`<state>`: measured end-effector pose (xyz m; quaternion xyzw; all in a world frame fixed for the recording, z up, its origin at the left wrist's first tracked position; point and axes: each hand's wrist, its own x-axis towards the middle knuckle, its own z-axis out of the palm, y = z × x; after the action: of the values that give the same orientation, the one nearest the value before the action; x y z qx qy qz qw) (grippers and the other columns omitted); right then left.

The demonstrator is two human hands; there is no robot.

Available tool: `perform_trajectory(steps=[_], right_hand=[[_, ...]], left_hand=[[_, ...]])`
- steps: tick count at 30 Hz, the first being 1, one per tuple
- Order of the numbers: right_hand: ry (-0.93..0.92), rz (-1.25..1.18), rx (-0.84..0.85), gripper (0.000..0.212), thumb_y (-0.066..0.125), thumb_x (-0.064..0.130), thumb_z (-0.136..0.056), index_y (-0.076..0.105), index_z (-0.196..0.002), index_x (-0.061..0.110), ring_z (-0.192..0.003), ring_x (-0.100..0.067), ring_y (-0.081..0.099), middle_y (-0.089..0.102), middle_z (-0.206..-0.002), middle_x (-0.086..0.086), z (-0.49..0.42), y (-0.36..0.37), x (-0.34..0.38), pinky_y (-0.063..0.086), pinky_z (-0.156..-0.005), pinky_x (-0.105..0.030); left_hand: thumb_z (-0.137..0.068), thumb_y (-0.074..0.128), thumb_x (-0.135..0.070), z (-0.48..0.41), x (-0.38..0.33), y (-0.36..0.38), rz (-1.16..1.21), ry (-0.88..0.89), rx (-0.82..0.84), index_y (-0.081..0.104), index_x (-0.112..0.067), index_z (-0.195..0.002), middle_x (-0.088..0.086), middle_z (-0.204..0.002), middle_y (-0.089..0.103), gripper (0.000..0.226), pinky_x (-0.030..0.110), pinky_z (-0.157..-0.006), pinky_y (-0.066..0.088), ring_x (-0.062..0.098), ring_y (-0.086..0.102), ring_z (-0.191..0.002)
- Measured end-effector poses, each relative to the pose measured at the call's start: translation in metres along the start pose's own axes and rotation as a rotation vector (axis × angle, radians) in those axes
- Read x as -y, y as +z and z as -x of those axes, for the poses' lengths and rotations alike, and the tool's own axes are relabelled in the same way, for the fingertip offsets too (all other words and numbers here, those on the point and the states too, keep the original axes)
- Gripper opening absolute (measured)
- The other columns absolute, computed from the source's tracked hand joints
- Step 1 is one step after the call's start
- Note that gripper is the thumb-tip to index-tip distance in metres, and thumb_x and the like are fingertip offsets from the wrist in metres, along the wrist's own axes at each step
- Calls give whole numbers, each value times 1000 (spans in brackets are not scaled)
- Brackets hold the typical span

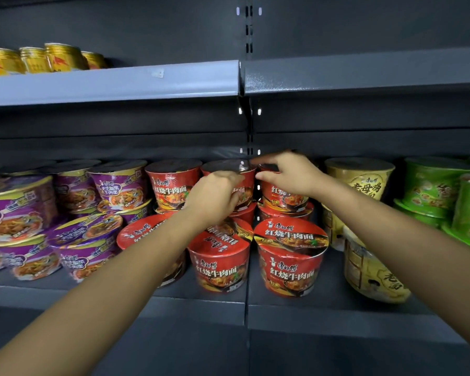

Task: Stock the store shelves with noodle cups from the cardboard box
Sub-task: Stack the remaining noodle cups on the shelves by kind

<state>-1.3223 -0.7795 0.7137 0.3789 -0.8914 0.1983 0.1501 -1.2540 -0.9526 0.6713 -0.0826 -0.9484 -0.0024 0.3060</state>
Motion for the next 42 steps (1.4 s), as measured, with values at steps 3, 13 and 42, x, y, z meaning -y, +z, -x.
perform_trajectory(steps=[3,13,42], right_hand=[[-93,-26,-7,42,62,30,-90,56,-132,24,-128,-13,47,56,-135,4,1,8,32,34,-107,-27],[-216,-117,108,42,66,26,-87,59,-129,26,-122,-11,52,60,-131,5,14,55,154,32,-92,-14],[-242,-457,823,31,69,19,-84,68,-115,19,-106,-7,63,70,-112,4,73,372,393,45,-102,-31]], left_hand=[[-91,55,-19,19,13,-14,5,-19,-10,53,-14,-133,6,-134,56,42,38,-98,47,24,54,-121],[-88,59,-18,128,82,-69,-1,-114,16,57,-13,-129,9,-129,60,41,38,-93,47,30,57,-115],[-92,45,-47,481,251,-22,50,-535,549,66,-28,-115,4,-109,68,36,41,-82,50,28,62,-98]])
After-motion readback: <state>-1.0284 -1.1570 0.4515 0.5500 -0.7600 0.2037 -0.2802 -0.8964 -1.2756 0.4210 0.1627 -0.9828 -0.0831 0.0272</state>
